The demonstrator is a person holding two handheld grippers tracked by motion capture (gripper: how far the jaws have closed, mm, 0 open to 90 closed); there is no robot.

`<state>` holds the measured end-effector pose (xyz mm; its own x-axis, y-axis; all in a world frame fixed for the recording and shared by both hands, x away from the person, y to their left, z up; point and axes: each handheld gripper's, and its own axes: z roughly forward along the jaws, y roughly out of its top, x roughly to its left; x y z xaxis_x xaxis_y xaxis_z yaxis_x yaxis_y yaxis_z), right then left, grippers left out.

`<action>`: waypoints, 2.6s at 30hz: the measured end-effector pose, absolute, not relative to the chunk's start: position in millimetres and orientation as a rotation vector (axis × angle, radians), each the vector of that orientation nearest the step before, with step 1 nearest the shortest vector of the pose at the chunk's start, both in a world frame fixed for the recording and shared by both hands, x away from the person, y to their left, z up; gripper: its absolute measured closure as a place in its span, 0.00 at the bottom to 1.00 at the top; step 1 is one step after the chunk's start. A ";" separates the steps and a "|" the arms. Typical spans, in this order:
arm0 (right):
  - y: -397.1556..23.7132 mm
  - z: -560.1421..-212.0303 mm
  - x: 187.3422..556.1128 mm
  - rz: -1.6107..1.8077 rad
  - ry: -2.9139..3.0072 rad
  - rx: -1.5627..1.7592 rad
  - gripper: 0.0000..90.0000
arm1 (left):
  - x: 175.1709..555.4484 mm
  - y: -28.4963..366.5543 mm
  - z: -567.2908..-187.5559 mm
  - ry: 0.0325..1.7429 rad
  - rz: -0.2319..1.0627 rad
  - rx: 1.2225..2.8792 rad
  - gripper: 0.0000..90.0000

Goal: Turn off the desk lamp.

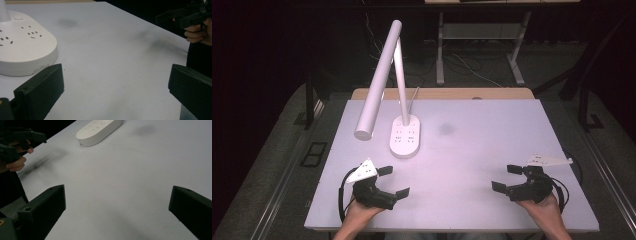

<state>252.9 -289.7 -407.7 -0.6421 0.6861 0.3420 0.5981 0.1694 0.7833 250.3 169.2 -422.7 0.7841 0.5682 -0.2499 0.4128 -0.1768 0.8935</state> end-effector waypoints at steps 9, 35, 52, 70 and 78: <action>-287.9 -399.2 257.9 1.492 2.338 1.283 0.01 | 249.9 169.6 -422.7 0.766 0.167 1.798 0.00; -269.7 -371.7 285.1 1.429 2.410 1.211 0.01 | 249.5 170.1 -423.1 0.774 0.162 1.794 0.00; -235.9 -360.9 304.9 1.408 2.488 1.142 0.01 | 249.5 170.5 -423.1 0.774 0.161 1.792 0.00; -198.9 -351.8 326.5 1.390 2.539 1.062 0.01 | 249.2 172.4 -422.3 0.773 0.165 1.786 0.00; -184.8 -344.8 345.9 1.383 2.554 1.058 0.01 | 249.1 173.4 -421.9 0.775 0.165 1.783 0.00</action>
<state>345.9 -184.8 -344.8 -0.7647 0.5879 0.2638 0.5423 0.3659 0.7563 249.1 173.4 -421.9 0.7740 0.5760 -0.2629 0.4193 -0.1552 0.8945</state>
